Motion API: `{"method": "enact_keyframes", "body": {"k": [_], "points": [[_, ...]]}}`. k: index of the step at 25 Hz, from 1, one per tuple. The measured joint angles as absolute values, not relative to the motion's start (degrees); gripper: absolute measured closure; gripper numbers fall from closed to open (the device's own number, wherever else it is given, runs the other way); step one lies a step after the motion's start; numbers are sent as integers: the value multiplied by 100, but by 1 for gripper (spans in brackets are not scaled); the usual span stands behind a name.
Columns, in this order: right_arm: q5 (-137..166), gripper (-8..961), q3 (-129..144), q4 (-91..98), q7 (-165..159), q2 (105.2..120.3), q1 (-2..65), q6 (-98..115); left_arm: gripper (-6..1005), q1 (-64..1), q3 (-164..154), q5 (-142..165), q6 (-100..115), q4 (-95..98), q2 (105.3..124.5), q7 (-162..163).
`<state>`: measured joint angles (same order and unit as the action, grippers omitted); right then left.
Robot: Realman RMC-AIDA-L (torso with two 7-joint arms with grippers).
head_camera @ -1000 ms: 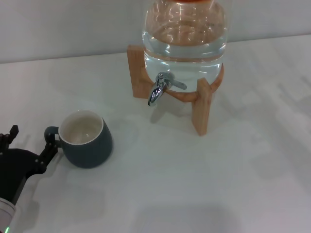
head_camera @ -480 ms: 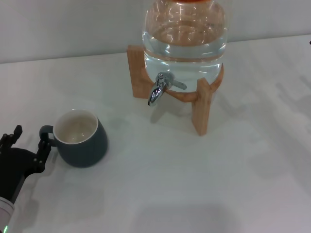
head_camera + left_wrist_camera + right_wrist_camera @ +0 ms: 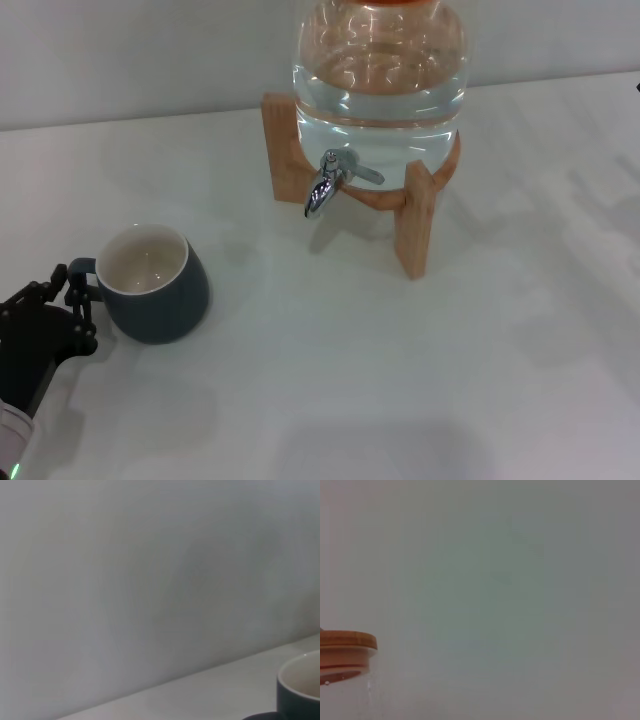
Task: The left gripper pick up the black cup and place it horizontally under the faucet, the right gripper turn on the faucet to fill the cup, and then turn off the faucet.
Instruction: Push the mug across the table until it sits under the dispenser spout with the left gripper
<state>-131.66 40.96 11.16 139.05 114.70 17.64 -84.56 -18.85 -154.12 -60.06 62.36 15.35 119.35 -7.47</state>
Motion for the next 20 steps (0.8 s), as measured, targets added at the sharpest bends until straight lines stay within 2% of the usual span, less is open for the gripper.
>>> {"method": "enact_keyframes", "body": {"k": [3,8,20], "points": [[-13166,113,4096,1116,13905,11470,1766,-8456,786,-1901,-15430,-6004,6207,1512,11935,-749],[-13166,113,4095,1116,13904,11470,1767,-8455,922,-1910,-15440,-6000,6207,1467,11936,-749],[-13166,113,4095,1116,13909,11470,1767,-8455,919,-2054,-15462,-5929,6192,1461,11928,-700]]}}
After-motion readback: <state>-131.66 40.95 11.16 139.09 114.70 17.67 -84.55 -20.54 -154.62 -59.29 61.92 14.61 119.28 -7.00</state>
